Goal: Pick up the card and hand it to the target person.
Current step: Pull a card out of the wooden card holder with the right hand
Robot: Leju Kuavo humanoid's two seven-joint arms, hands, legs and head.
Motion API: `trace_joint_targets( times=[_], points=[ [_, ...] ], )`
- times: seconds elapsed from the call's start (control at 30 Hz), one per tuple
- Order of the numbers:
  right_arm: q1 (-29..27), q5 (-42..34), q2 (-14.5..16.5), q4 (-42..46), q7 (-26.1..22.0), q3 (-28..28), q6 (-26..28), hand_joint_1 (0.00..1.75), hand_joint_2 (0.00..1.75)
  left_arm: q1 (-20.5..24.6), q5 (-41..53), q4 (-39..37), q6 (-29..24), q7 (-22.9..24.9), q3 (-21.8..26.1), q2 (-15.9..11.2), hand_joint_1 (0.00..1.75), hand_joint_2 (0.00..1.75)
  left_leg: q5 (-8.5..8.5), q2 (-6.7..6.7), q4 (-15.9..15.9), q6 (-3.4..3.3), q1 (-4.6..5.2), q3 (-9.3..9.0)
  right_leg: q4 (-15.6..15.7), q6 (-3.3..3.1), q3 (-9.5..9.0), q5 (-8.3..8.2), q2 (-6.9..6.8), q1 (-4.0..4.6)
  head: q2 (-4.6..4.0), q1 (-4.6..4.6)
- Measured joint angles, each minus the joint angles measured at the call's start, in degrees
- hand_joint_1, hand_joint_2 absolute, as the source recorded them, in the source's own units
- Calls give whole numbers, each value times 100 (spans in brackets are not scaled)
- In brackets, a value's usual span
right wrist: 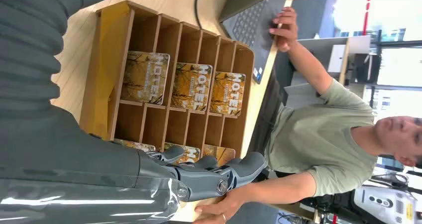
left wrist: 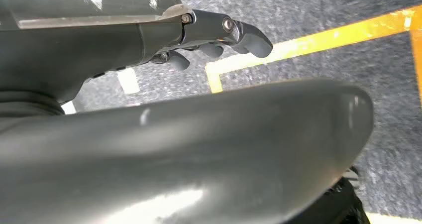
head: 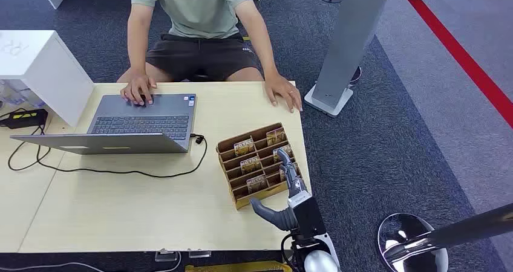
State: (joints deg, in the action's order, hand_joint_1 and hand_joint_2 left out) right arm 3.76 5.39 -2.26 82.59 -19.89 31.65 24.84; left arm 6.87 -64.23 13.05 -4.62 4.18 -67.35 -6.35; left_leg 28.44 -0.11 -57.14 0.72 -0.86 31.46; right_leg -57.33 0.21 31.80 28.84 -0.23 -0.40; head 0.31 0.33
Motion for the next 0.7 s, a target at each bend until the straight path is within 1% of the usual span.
trace_joint_targets(
  times=[0.07,0.13,0.2,0.27,0.33,0.43,0.47,0.6,0.7],
  points=[
    [1,97,-6,7,76,-5,42,0,175,-2,13,0,24,0,-1,-8,0,0,0,0,0,0,0,0,0,0,0,0,0,0,0,-9],
    [7,379,-23,36,301,-15,84,0,175,-6,20,0,48,-52,-1,-17,0,0,0,0,0,0,0,1,0,0,-1,0,0,0,0,-16],
    [29,825,-46,84,645,-22,25,0,175,-8,-8,0,50,-120,-1,-19,0,0,0,0,0,0,0,1,0,0,-1,0,1,0,0,-9],
    [73,1417,-76,147,1127,-25,-162,0,175,-10,-33,-2,54,-90,-1,-19,0,0,0,0,0,0,0,1,0,0,-2,0,1,0,0,-2],
    [155,2233,-129,232,1787,-25,-410,0,175,-16,-36,-5,60,27,-1,-19,0,0,0,0,0,0,0,1,0,1,-2,-1,1,0,0,-1],
    [333,3769,-251,436,2948,-22,-813,0,175,-29,6,-7,93,217,-3,-16,0,0,-1,0,-1,-1,1,0,0,2,-2,-2,1,-1,0,1],
    [396,4128,-289,527,3239,-22,-971,0,175,-33,25,-7,103,239,-4,-14,0,0,-1,0,-1,-1,1,0,0,2,-2,-2,1,-1,0,5],
    [652,4837,-417,867,3899,-8,-1669,0,175,-37,40,-7,104,141,-5,-12,0,0,-1,0,-1,-1,1,1,0,2,-2,-3,0,-1,0,2],
    [954,5394,-519,1091,4464,52,-2422,7,175,-38,26,-7,97,109,-5,-8,0,0,-1,0,-1,0,0,0,-1,1,-2,-3,2,-1,0,-7]
  ],
)
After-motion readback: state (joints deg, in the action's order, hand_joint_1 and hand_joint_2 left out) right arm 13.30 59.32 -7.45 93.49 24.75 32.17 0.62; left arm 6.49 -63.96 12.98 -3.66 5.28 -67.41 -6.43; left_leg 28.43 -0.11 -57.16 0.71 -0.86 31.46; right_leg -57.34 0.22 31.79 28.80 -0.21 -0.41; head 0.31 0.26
